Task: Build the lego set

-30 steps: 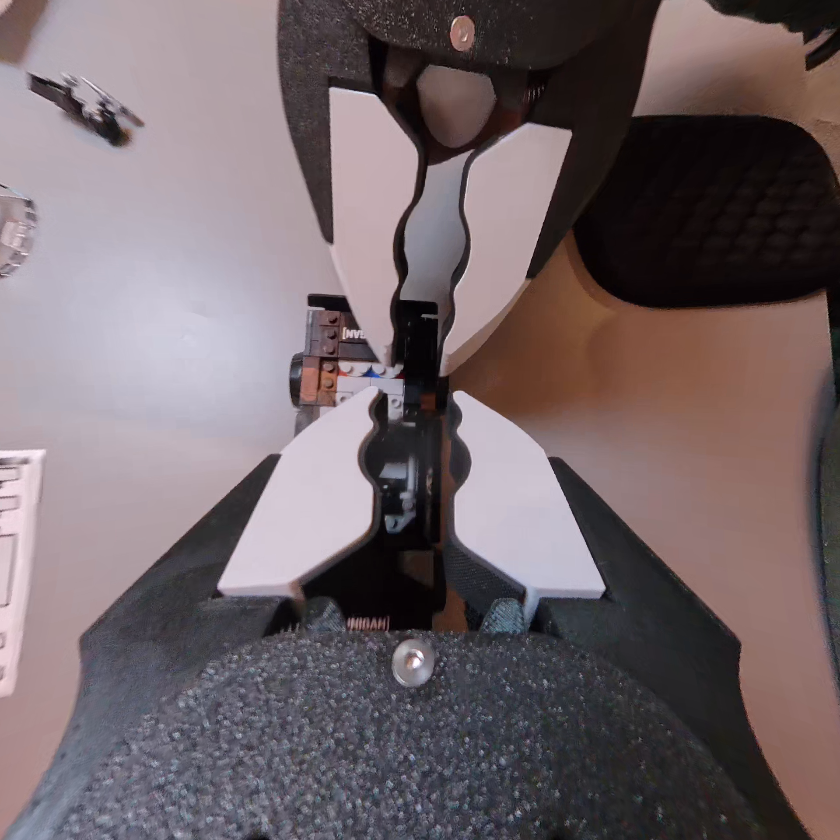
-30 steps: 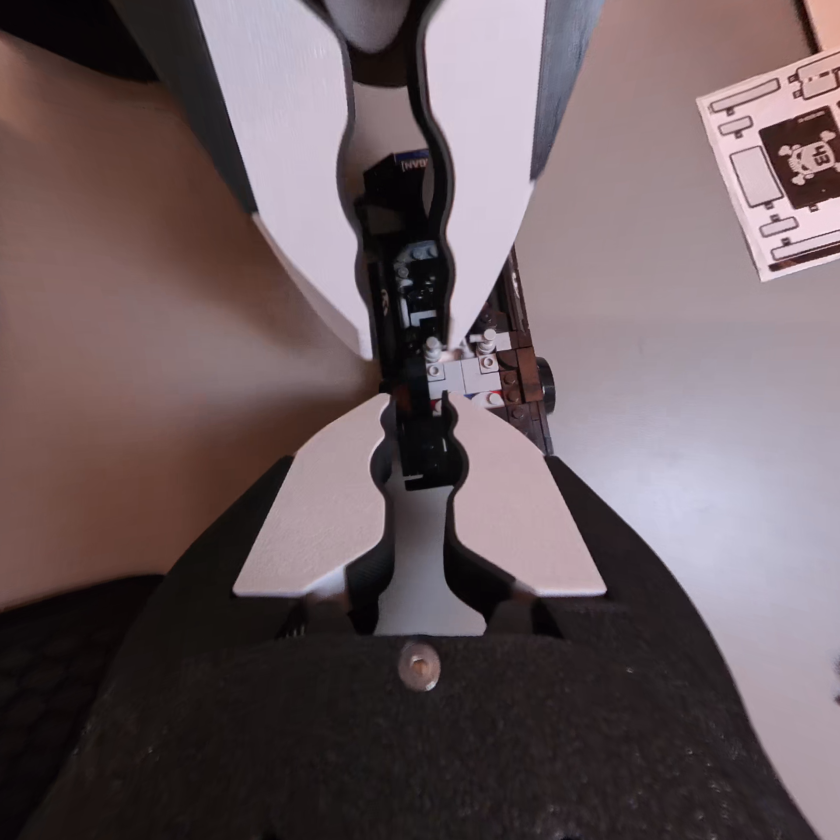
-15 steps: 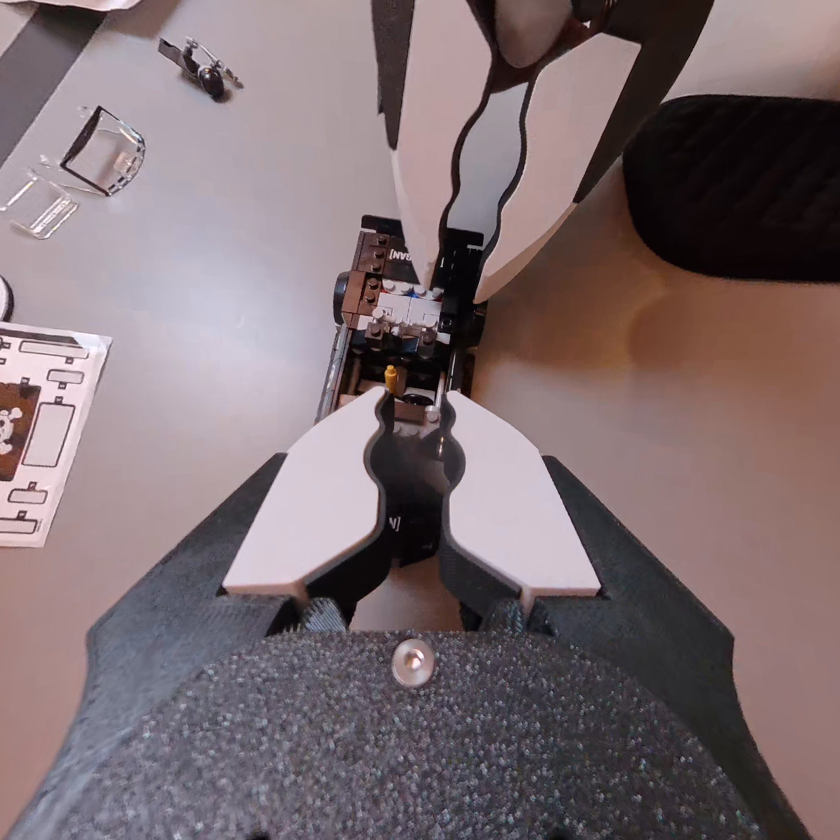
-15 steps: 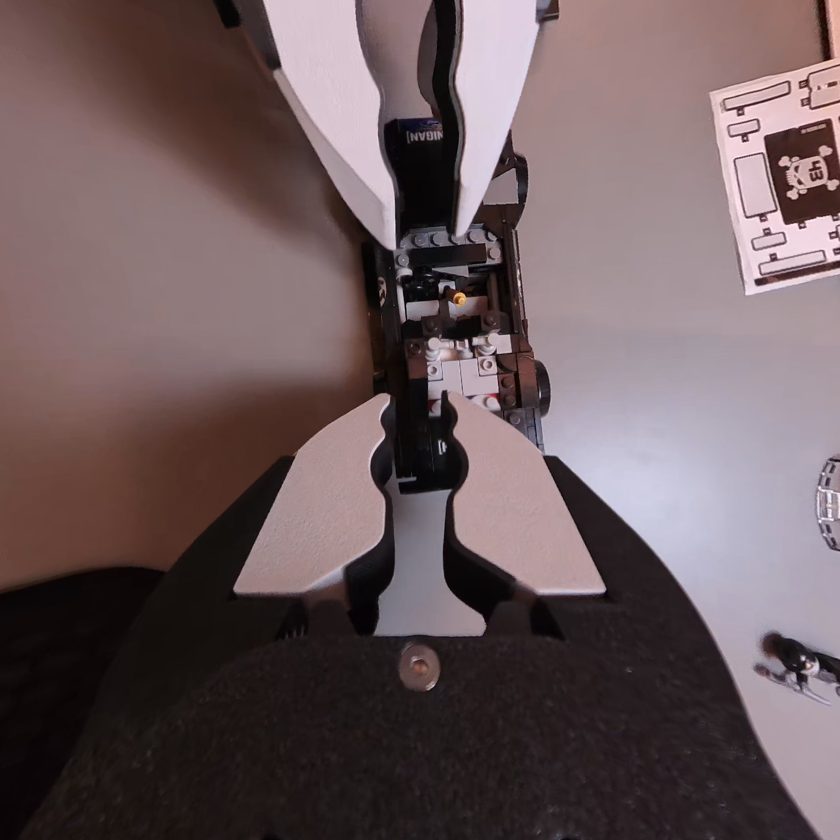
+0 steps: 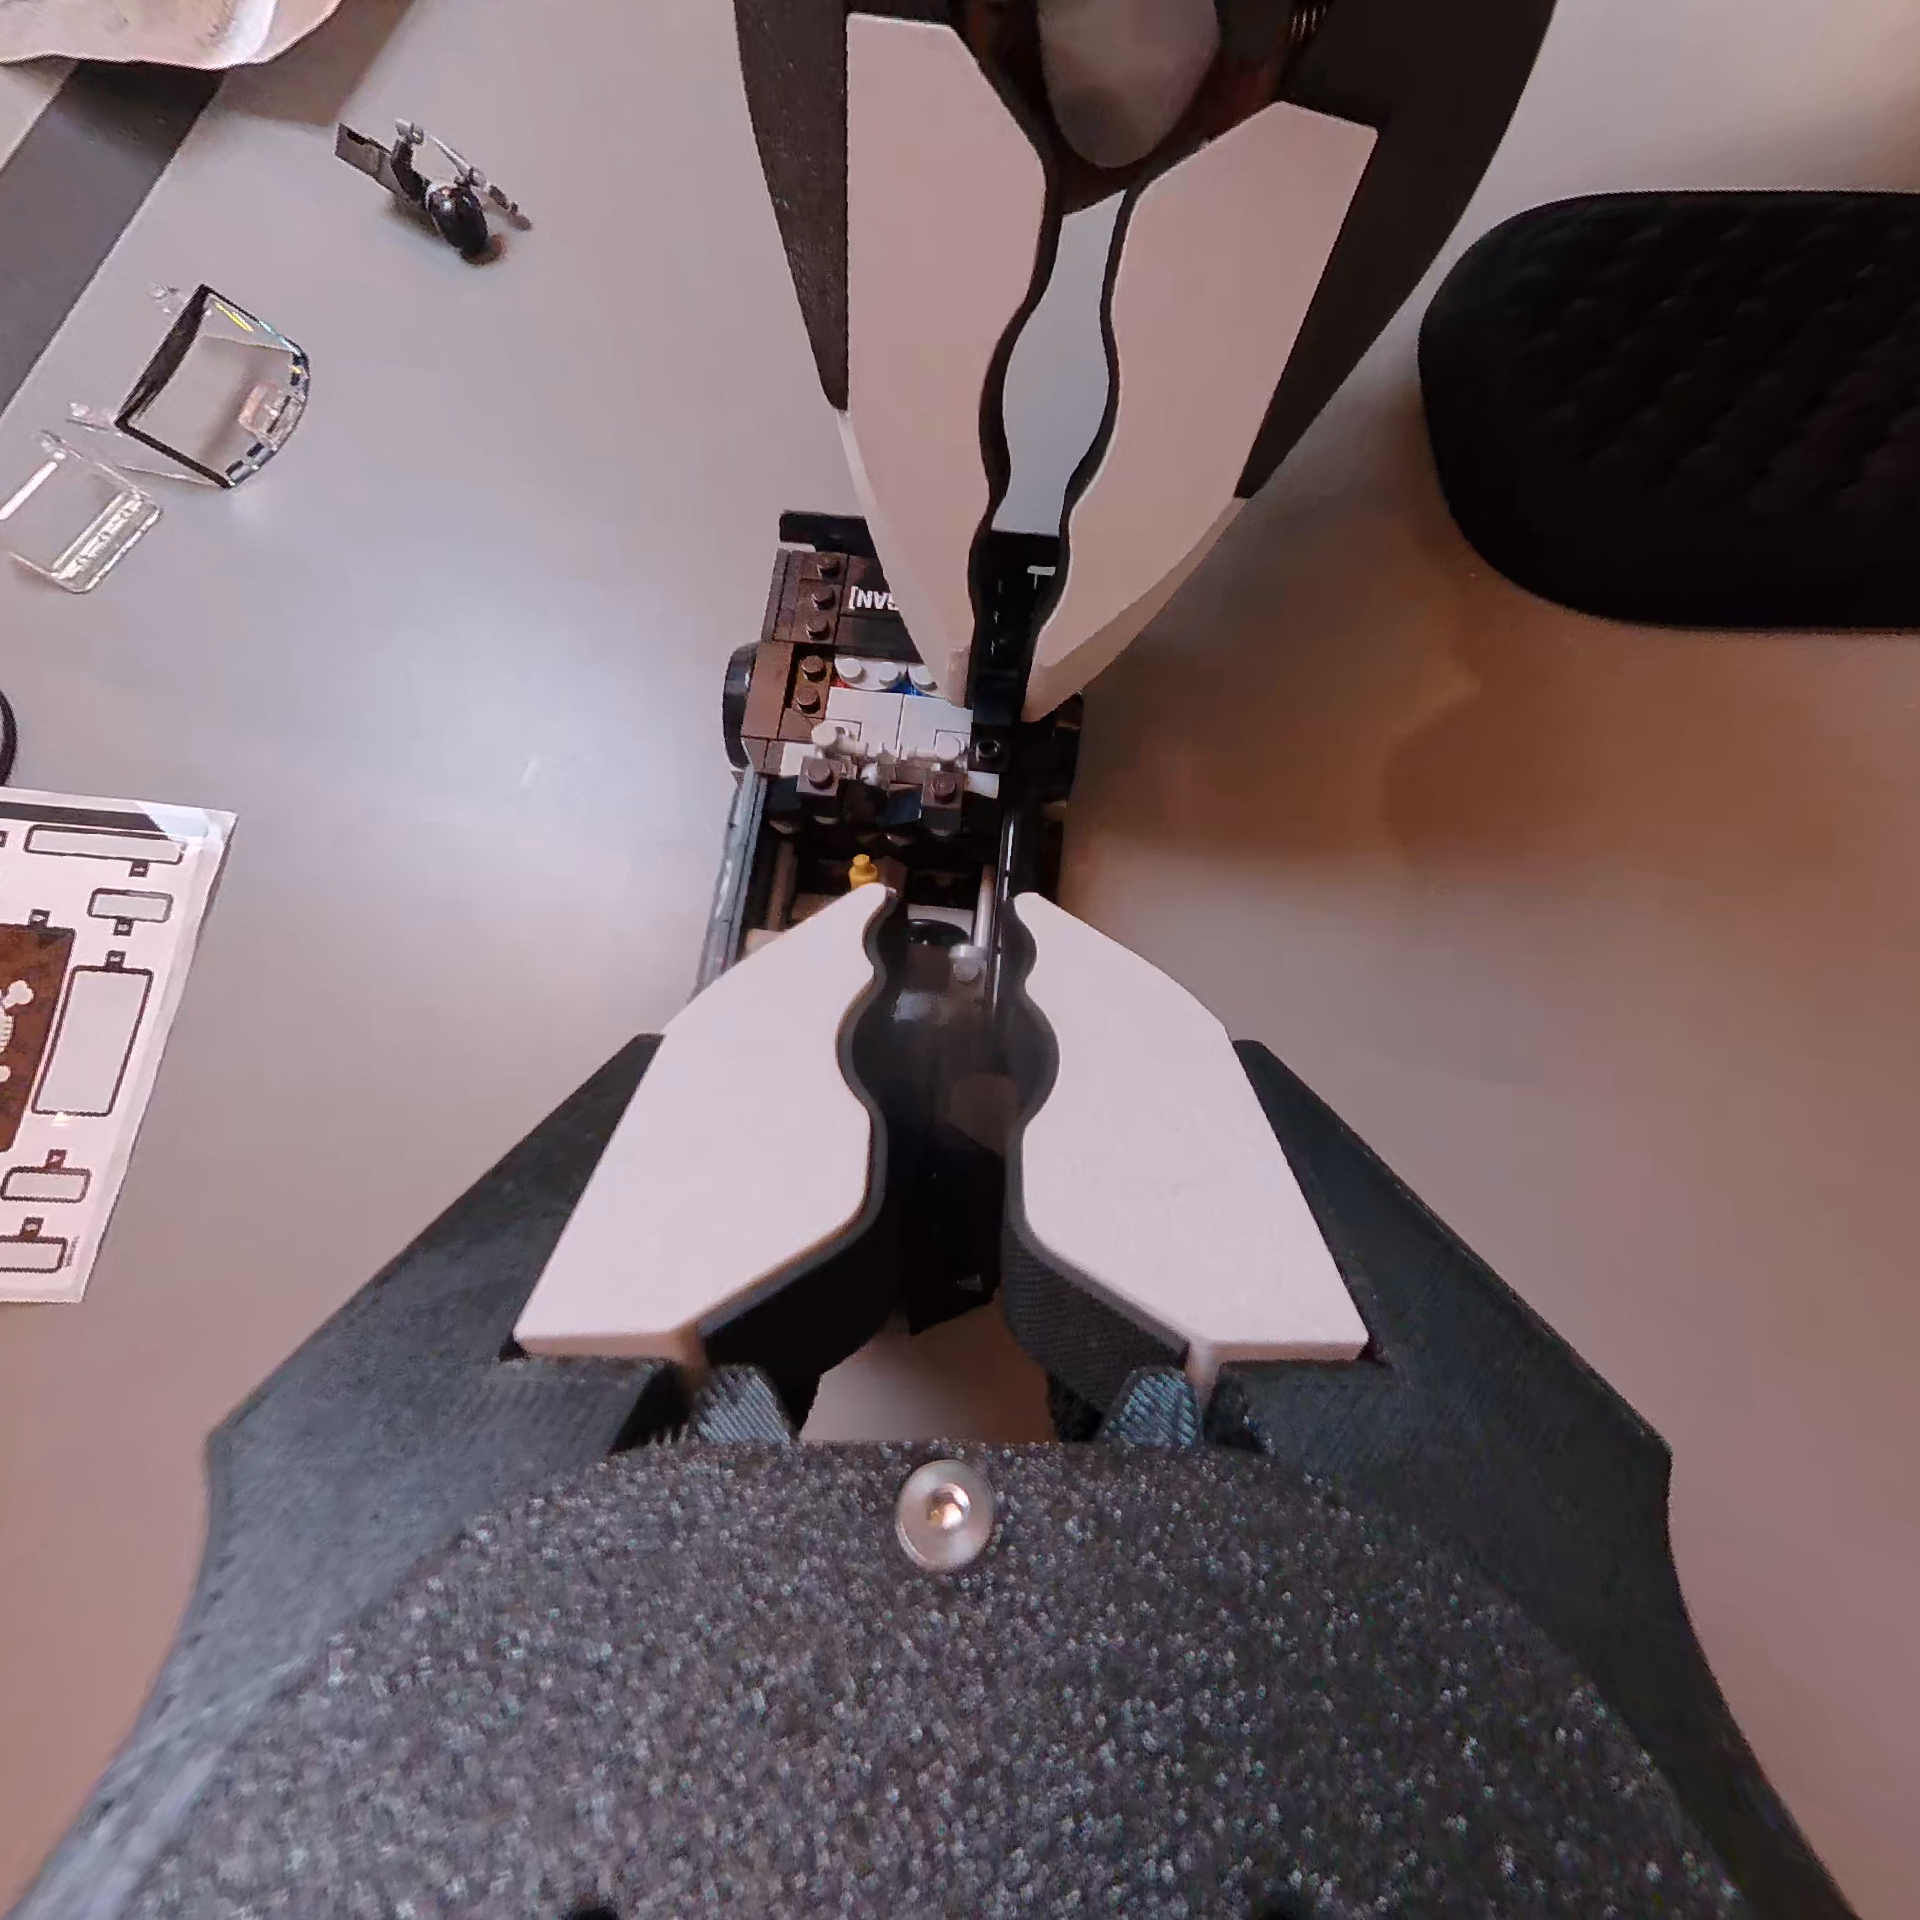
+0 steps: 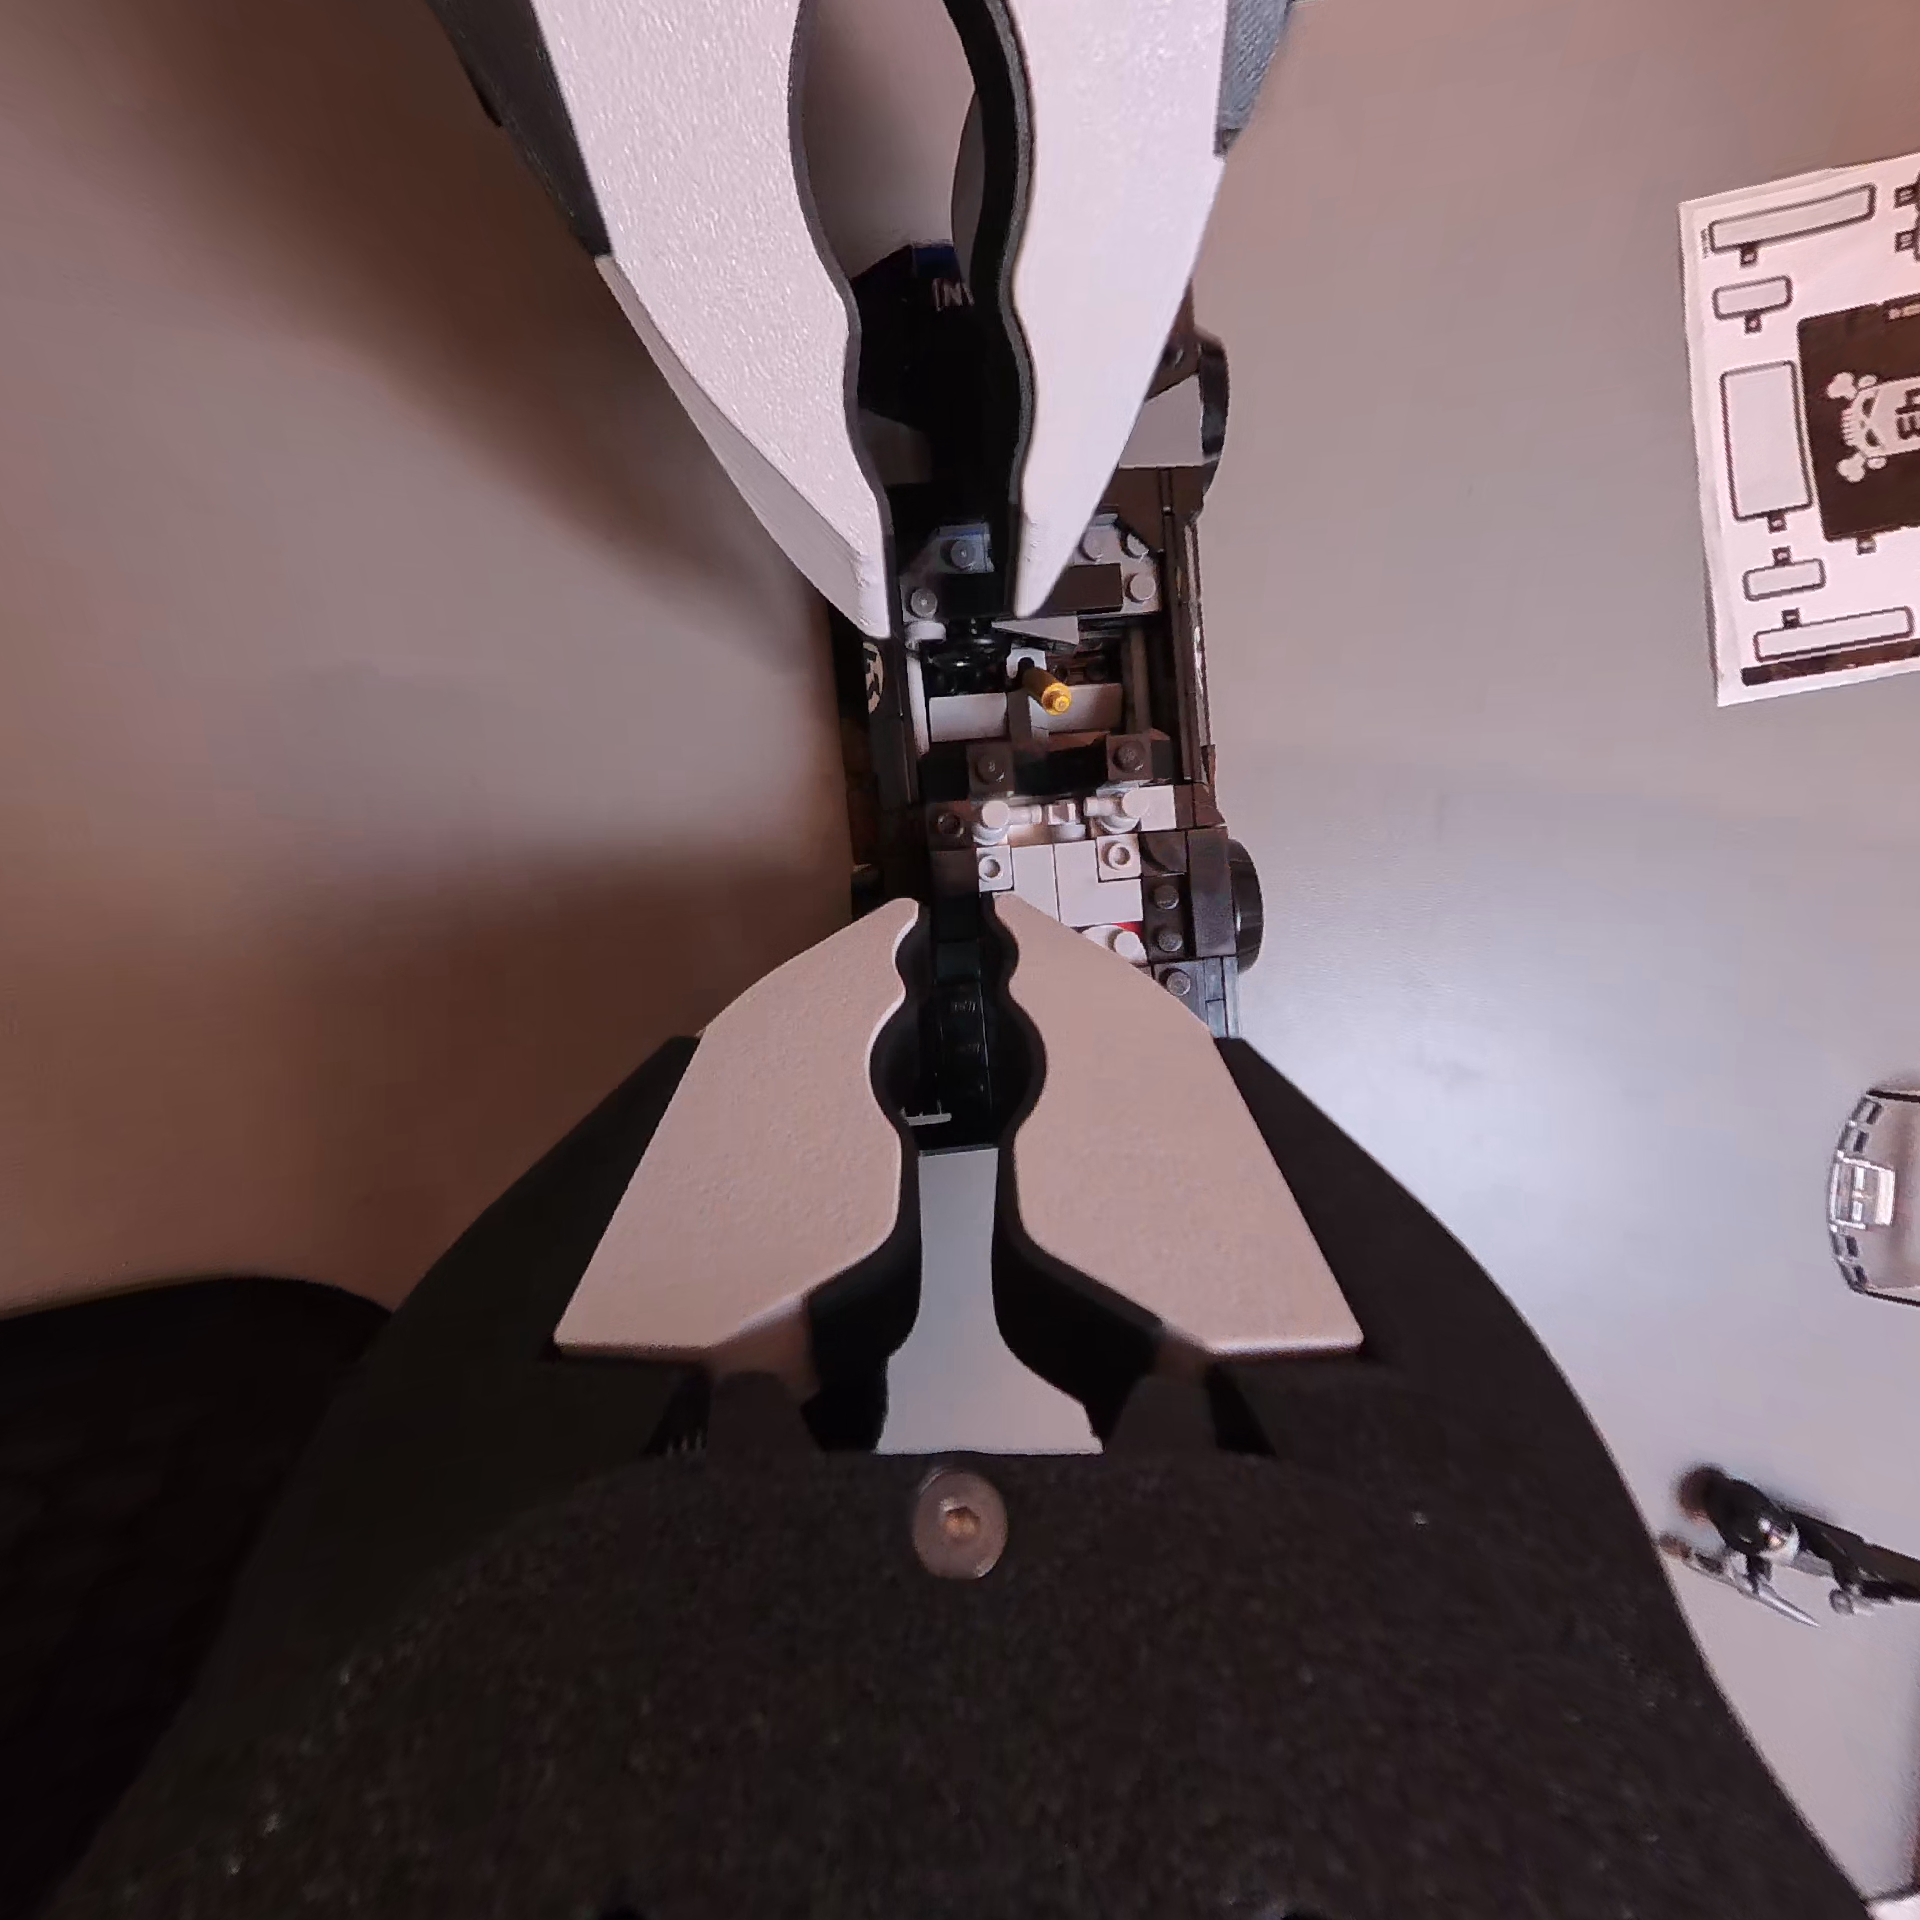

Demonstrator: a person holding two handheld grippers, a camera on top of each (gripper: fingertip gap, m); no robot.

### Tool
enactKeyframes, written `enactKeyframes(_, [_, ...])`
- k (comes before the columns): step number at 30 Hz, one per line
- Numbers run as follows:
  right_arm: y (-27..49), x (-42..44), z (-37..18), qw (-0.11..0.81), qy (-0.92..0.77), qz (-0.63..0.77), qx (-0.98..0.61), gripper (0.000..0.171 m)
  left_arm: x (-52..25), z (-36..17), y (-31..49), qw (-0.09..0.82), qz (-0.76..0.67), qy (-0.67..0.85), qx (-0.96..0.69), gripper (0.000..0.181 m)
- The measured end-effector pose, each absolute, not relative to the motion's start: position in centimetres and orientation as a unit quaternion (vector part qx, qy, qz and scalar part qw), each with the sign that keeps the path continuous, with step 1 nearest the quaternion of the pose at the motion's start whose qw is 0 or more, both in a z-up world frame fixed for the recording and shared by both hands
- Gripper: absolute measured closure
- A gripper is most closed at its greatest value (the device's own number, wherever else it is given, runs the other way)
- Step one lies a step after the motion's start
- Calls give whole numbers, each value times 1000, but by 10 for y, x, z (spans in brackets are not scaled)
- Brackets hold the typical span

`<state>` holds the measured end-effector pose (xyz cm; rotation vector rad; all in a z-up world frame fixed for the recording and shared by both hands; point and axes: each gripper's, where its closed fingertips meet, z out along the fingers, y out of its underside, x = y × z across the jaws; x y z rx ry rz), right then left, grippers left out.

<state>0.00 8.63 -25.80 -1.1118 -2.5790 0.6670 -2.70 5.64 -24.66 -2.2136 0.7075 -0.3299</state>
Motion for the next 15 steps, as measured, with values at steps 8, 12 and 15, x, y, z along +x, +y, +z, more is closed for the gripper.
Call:
enactKeyframes(8, [88, 0, -260, 97, -886, 214, -401, 163, -25, -248, 56, 387, -134, 279, -869, 164])
enactKeyframes(12, [88, 0, -260, 83, -882, 219, -409, 163, -25, -248, 55, 390, -133, 279, -867, 165])
enactKeyframes(15, [87, -3, -259, 93, -880, 226, -407, 163, -26, -248, 54, 391, -135, 277, -867, 165])
